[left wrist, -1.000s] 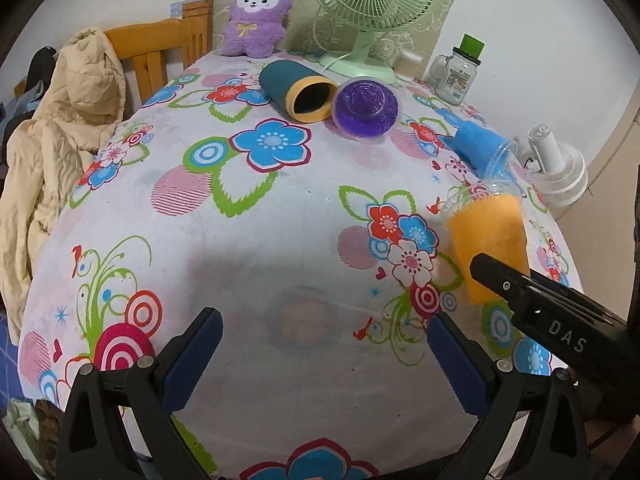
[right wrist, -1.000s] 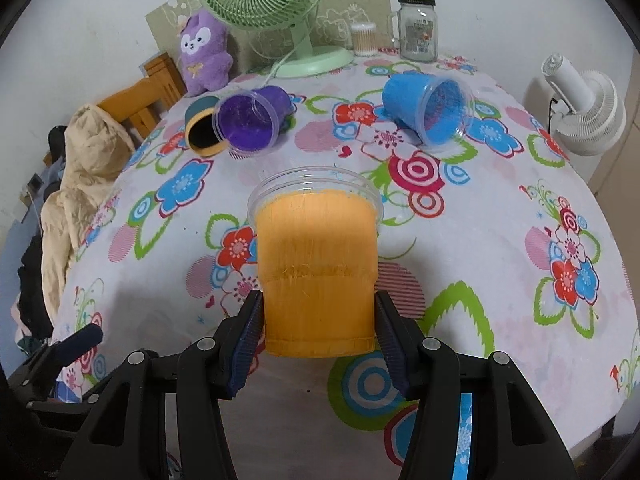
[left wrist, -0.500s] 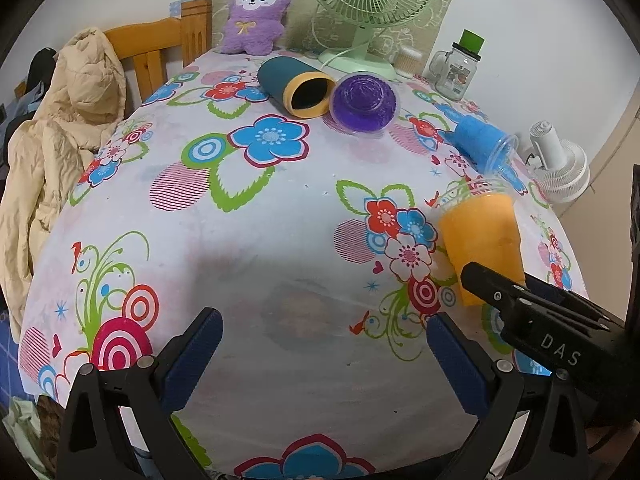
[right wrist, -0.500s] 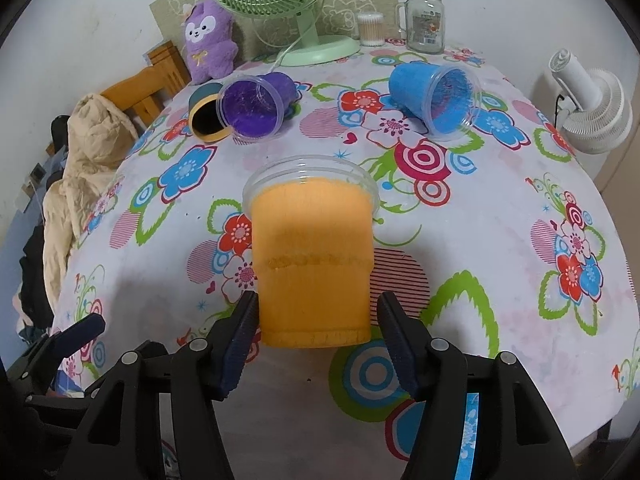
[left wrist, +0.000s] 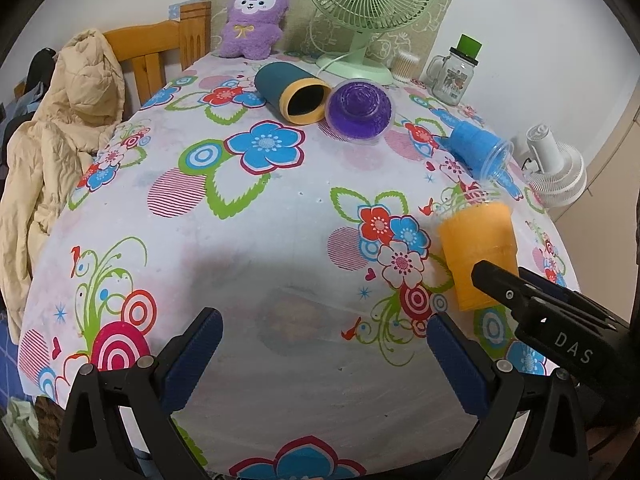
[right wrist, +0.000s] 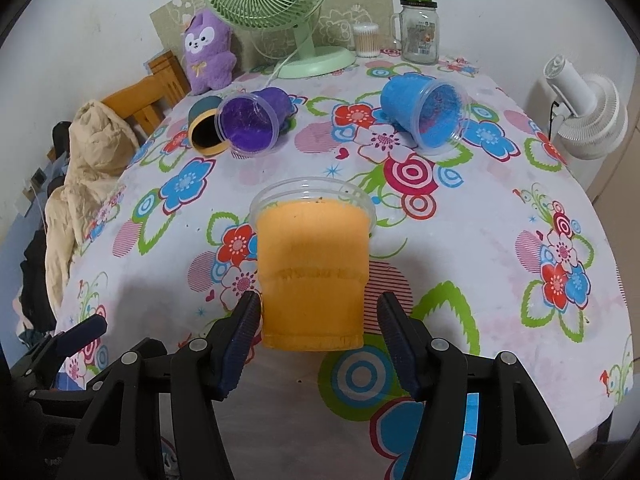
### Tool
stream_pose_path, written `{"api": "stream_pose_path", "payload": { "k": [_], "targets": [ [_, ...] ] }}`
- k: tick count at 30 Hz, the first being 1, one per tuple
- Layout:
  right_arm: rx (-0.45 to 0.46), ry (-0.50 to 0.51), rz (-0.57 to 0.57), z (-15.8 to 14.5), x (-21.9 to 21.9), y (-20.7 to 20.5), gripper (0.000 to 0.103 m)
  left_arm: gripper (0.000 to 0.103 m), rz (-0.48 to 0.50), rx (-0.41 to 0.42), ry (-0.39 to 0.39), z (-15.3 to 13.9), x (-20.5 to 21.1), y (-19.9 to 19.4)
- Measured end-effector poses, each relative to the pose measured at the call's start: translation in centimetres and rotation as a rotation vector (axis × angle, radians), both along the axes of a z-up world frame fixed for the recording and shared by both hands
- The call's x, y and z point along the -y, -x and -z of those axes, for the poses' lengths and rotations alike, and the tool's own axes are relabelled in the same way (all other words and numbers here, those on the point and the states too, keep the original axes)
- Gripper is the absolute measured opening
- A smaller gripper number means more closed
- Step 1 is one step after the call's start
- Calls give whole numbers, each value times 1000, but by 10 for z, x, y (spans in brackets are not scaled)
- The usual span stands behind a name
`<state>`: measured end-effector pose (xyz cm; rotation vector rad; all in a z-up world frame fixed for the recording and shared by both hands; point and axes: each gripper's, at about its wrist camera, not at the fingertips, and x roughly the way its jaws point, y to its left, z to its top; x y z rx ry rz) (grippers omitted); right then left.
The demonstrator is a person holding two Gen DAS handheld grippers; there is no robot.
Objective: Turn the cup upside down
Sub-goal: 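Carry the orange cup, rim up, with the right tool toward the left tool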
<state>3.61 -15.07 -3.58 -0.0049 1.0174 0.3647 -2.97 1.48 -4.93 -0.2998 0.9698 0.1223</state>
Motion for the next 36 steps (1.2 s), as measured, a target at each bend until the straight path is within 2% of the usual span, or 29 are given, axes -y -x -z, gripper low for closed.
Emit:
{"api": "stream_pose_path", "payload": {
  "k": [24, 36],
  "targets": [
    [35, -20, -15, -19, 7, 2, 64, 103, 14, 17, -9, -10, 6, -5],
    [50, -55, -28, -33, 18, 6, 64, 103, 51, 21, -23, -14, 22, -14]
  ]
}}
